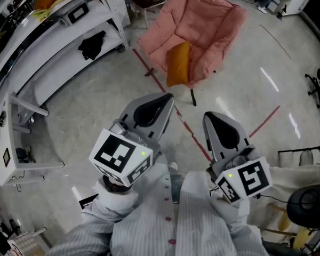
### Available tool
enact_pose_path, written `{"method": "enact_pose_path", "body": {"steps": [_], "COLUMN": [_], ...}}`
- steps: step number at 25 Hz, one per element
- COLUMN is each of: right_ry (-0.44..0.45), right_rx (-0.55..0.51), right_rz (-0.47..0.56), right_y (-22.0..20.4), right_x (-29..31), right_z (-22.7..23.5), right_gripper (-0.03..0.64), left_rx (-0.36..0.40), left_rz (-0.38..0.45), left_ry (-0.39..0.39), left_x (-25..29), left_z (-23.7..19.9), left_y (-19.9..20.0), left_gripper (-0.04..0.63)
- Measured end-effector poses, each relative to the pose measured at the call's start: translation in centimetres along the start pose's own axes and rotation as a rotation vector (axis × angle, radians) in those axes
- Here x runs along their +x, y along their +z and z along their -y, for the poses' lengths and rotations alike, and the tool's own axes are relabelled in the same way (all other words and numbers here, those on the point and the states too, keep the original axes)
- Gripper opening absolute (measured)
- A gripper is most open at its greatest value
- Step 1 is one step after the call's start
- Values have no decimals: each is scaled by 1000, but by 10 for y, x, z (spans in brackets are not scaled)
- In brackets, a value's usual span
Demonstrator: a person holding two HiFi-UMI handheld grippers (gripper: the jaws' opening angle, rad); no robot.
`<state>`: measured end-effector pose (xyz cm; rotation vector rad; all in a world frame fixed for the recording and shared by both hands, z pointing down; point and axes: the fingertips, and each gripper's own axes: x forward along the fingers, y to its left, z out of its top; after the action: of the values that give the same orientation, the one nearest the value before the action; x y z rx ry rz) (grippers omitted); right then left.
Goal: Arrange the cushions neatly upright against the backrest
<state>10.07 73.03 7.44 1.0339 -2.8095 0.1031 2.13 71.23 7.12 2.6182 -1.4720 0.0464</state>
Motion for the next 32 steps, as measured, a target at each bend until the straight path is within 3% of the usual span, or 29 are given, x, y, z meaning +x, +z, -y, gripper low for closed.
{"method": "enact_pose_path", "body": {"steps": [8,21,32], "right_ry": [7,-72,-166], "right_rx": [1,12,37], "right_rz": [-10,-16,-21], "right_y": [-1,31,35], "right_x": [41,192,276], "right_z": [14,67,85], "right_gripper": [12,12,12], "left_rx": [-6,31,34], "left_rz": [3,-2,-17], "left_ry": [24,-71,-122], "left_x": [16,101,125], "left_z": [-44,-184,-273], "left_y": [-2,32,30], "left_gripper": [11,11,11]}}
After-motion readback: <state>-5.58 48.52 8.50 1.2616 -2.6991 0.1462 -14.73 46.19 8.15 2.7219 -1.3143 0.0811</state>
